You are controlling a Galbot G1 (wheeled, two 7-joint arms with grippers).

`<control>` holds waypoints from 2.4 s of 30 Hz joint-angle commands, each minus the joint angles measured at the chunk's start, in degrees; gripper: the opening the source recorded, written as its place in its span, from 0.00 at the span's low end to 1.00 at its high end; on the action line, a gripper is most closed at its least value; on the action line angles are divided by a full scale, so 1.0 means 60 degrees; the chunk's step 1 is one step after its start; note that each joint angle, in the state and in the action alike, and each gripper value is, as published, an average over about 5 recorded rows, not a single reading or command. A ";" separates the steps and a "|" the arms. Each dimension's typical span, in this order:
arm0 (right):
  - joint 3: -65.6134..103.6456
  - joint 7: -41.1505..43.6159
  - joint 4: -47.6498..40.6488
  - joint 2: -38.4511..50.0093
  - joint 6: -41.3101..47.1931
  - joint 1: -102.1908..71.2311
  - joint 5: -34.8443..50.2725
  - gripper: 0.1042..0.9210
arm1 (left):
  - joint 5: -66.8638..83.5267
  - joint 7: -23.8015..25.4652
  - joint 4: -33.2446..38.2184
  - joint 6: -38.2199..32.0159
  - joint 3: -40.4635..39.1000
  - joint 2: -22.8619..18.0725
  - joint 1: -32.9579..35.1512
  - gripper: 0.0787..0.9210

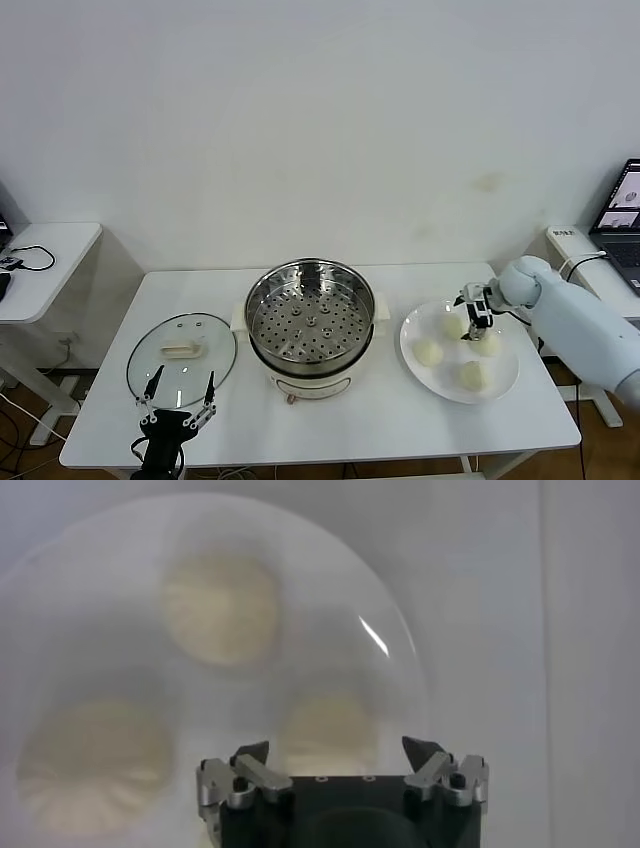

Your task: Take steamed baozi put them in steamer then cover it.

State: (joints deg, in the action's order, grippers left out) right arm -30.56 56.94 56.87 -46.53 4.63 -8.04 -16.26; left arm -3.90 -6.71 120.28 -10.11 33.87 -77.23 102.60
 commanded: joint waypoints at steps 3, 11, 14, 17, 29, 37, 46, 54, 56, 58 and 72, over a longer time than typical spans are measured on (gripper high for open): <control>-0.0123 0.0117 -0.0762 -0.0466 -0.0018 0.0166 -0.0313 0.73 | -0.0001 -0.0002 -0.0003 0.0000 0.0012 0.0004 0.0006 0.88; -0.0077 0.0163 -0.0765 -0.0473 0.0014 0.0043 -0.0395 0.61 | -0.0008 -0.0010 0.0005 0.0007 0.0015 0.0001 0.0007 0.88; -0.0068 0.0186 -0.0717 -0.0436 0.0012 0.0062 -0.0359 0.59 | -0.0007 -0.0017 0.0010 0.0009 0.0014 0.0001 -0.0003 0.88; -0.0068 0.0224 -0.0676 -0.0403 0.0013 0.0100 -0.0301 0.57 | -0.0007 -0.0021 0.0019 0.0009 0.0006 -0.0006 -0.0004 0.88; -0.0220 0.0508 0.0117 0.0122 0.0110 0.0605 0.0320 0.56 | -0.0004 -0.0039 0.0098 -0.0004 0.0013 0.0000 0.0041 0.88; -0.1472 0.0809 0.1428 0.0755 0.0406 0.2810 0.1633 0.56 | 0.0027 -0.0051 0.0107 0.0013 0.0028 0.0070 0.0037 0.88; -0.3374 0.0985 0.2263 0.0295 0.0734 0.5510 0.3257 0.56 | 0.0066 -0.0055 0.0142 0.0013 0.0018 0.0138 0.0032 0.88; -0.4696 0.0586 0.2970 -0.0651 0.0597 0.6813 0.4561 0.56 | 0.0141 -0.0058 0.0094 0.0024 0.0047 0.0165 -0.0006 0.88; -0.4950 0.0443 0.3043 -0.0948 0.0422 0.6902 0.4709 0.56 | 0.0158 -0.0057 0.0080 0.0030 0.0067 0.0161 -0.0009 0.88; -0.5180 0.0309 0.3069 -0.1262 0.0209 0.6924 0.4752 0.56 | 0.0168 -0.0056 0.0076 0.0035 0.0087 0.0159 -0.0007 0.88; -0.6521 -0.0456 0.2543 -0.3290 -0.2717 0.6355 0.2899 0.56 | 0.0284 -0.0040 0.0055 0.0074 0.0282 0.0179 -0.0087 0.88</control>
State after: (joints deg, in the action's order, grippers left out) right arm -64.13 56.24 72.50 -59.71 -2.15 29.00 5.89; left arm -2.18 -6.98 120.58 -9.67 35.56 -76.20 102.02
